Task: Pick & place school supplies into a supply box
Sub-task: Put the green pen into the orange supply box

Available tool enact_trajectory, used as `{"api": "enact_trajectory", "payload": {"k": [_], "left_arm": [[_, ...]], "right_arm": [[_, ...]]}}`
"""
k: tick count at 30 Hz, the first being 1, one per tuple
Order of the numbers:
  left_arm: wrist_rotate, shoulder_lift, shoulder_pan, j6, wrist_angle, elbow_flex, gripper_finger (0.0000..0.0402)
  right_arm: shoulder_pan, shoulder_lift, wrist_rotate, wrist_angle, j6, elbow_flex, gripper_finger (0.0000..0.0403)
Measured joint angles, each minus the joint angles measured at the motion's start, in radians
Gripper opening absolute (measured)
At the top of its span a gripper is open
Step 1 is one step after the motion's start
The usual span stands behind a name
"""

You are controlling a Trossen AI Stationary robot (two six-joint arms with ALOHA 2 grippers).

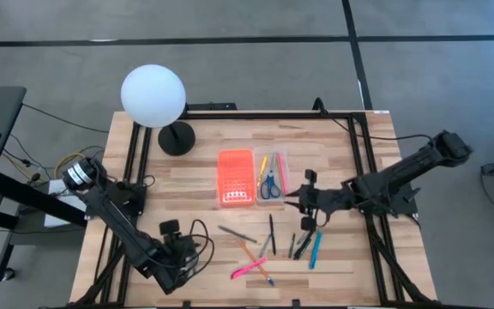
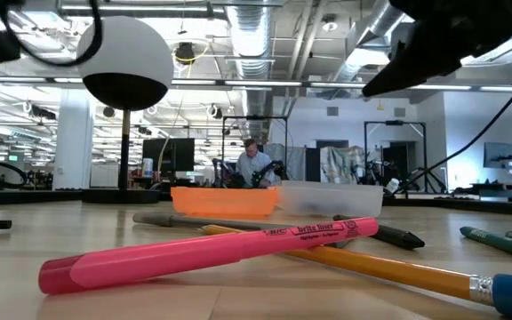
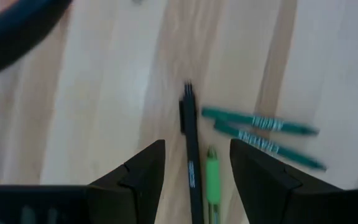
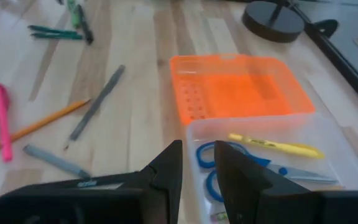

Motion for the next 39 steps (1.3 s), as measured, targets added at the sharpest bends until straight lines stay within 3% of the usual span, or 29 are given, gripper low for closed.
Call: {"api": "enact_trajectory", "payload": {"k": [5,10,15,23,31,39], "left_arm": [[0.137,0.041,-0.006,-0.073,-0.011,0.000,0.0176],[0.189,0.048,-0.044,-0.162,-0.006,0.001,0.0176],[0.184,0.048,-0.088,-0.213,0.032,0.001,0.0167],[0.100,0.048,-0.109,-0.205,0.087,-0.036,0.0122],[0.169,0.046,-0.101,-0.255,0.144,-0.132,0.0110],[0.176,0.048,-0.101,-0.247,0.150,-0.133,0.0109]], "right_arm": [[0.068,0.015,0.031,-0.018,0.000,0.000,0.0086],[0.118,0.027,0.105,-0.020,0.000,0.000,0.0086],[0.137,0.026,0.150,-0.019,0.000,0.000,0.0086],[0.137,0.026,0.150,0.004,0.000,0.000,0.0086],[0.149,0.026,0.147,0.009,0.000,0.000,0.0086],[0.148,0.027,0.147,0.015,0.000,0.000,0.0086]]}}
